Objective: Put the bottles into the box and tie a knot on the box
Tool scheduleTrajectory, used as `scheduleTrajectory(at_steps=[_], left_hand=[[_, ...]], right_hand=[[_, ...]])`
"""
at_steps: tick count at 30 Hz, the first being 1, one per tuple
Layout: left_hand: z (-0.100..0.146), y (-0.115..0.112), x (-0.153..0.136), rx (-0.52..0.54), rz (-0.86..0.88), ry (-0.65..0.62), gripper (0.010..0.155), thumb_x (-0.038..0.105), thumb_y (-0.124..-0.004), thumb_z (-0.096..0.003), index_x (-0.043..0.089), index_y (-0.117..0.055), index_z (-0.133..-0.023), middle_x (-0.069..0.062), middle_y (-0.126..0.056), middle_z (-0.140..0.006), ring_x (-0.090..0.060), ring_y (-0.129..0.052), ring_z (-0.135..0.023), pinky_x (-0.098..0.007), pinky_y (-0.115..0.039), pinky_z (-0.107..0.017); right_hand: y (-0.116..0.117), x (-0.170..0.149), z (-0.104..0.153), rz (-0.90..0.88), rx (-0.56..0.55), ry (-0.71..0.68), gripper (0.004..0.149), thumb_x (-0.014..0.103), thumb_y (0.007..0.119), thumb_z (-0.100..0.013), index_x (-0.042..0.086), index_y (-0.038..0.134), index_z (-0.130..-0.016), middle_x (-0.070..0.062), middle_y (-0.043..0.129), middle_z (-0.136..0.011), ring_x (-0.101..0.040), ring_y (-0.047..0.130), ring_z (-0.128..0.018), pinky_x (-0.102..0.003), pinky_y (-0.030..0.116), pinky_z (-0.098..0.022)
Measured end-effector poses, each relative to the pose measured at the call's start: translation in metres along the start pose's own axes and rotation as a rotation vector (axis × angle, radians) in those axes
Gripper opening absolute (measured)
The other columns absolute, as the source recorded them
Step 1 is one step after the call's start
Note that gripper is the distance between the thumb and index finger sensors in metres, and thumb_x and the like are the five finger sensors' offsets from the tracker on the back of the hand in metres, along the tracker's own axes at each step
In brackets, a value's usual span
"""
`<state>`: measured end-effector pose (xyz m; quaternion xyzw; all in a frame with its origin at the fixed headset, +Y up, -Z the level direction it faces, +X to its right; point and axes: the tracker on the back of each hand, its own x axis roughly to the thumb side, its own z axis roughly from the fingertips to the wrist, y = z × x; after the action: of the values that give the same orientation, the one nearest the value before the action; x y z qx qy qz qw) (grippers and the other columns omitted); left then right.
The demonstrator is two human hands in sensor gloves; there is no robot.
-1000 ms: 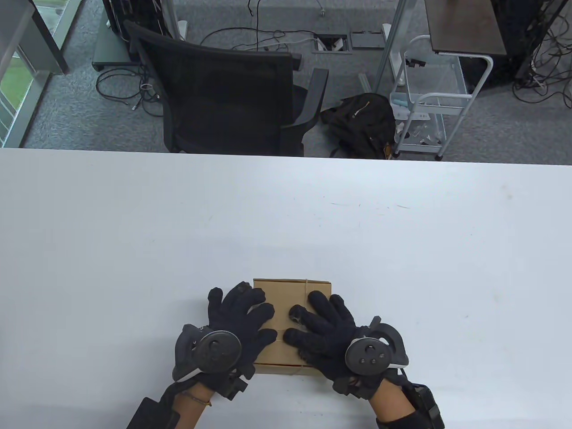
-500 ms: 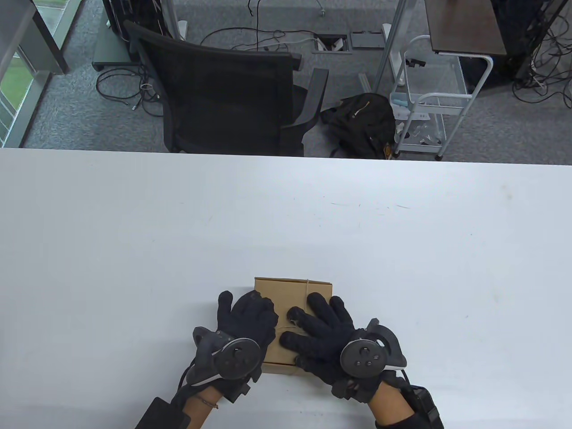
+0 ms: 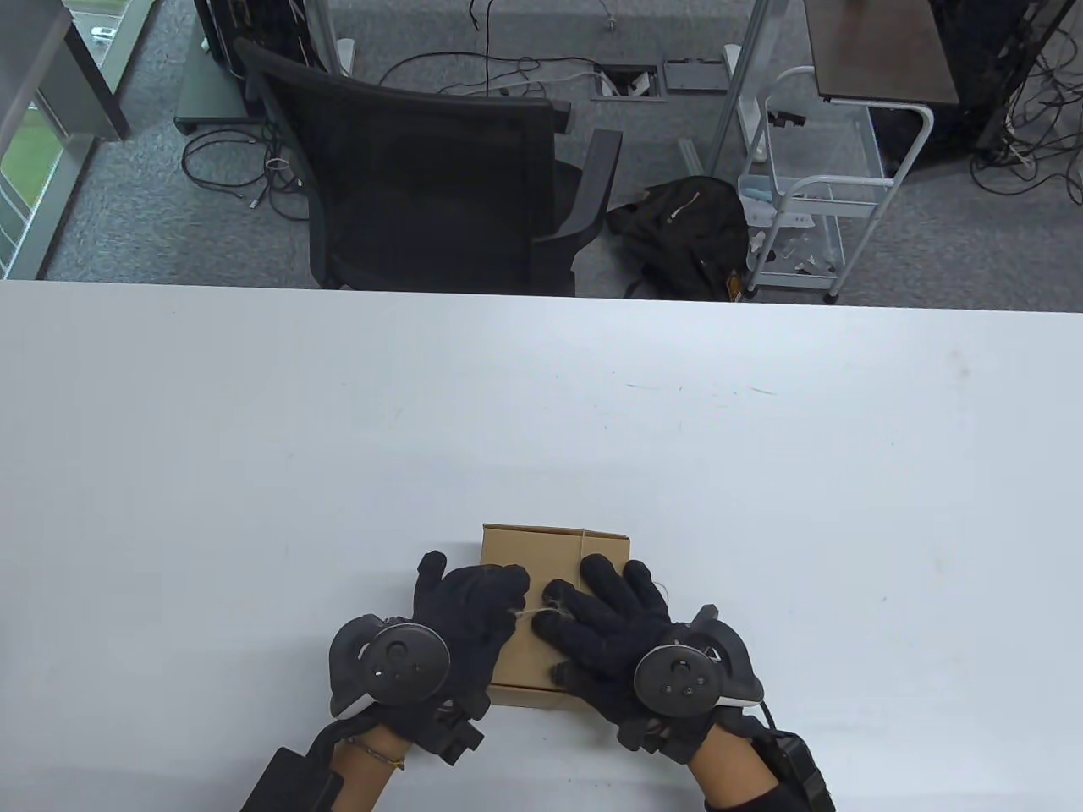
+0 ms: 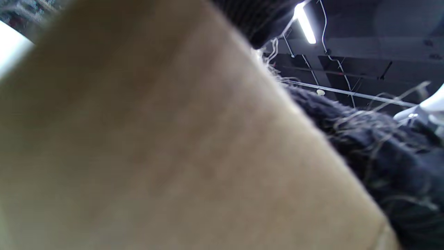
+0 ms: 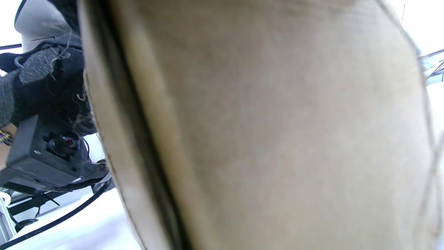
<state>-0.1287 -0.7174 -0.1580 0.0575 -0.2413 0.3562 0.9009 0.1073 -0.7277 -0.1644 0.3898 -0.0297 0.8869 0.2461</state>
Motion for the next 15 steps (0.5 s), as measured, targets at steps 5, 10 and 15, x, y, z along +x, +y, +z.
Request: scheduleTrajectory(at_steps=[5,10,15], left_hand=[[0.000,-0.002,0.000,-0.047,-0.033,-0.025,0.058,0.025,-0.083,-0.0492,0.019,-0.069,-0.105,-0.004,-0.097,-0.092,-0.039,-0.078,-0.101,-0.087,-0.036,-0.066],[0.003,-0.004,0.003,-0.072,-0.135,-0.058,0.062,0.028,-0.085,-0.0483,0.019,-0.071,-0.107,-0.008,-0.088,-0.106,-0.042,-0.073,-0.105,-0.086,-0.038,-0.066],[0.004,-0.007,0.003,-0.118,-0.164,-0.085,0.056,0.031,-0.085,-0.0482,0.022,-0.079,-0.103,-0.011,-0.080,-0.113,-0.045,-0.067,-0.109,-0.087,-0.037,-0.066]], right_hand=[[0.001,0.003,-0.001,0.025,0.004,0.001,0.064,0.047,0.073,-0.049,0.014,0.072,-0.103,-0.011,0.060,-0.113,-0.051,0.044,-0.101,-0.075,0.028,-0.066],[-0.004,-0.009,0.004,-0.106,-0.082,-0.014,0.061,0.043,0.075,-0.049,0.015,0.070,-0.102,-0.017,0.063,-0.110,-0.051,0.050,-0.099,-0.075,0.033,-0.065],[-0.008,-0.019,0.009,-0.294,-0.144,0.012,0.074,0.043,0.074,-0.050,0.023,0.036,-0.110,-0.023,0.052,-0.111,-0.053,0.055,-0.097,-0.074,0.034,-0.066]])
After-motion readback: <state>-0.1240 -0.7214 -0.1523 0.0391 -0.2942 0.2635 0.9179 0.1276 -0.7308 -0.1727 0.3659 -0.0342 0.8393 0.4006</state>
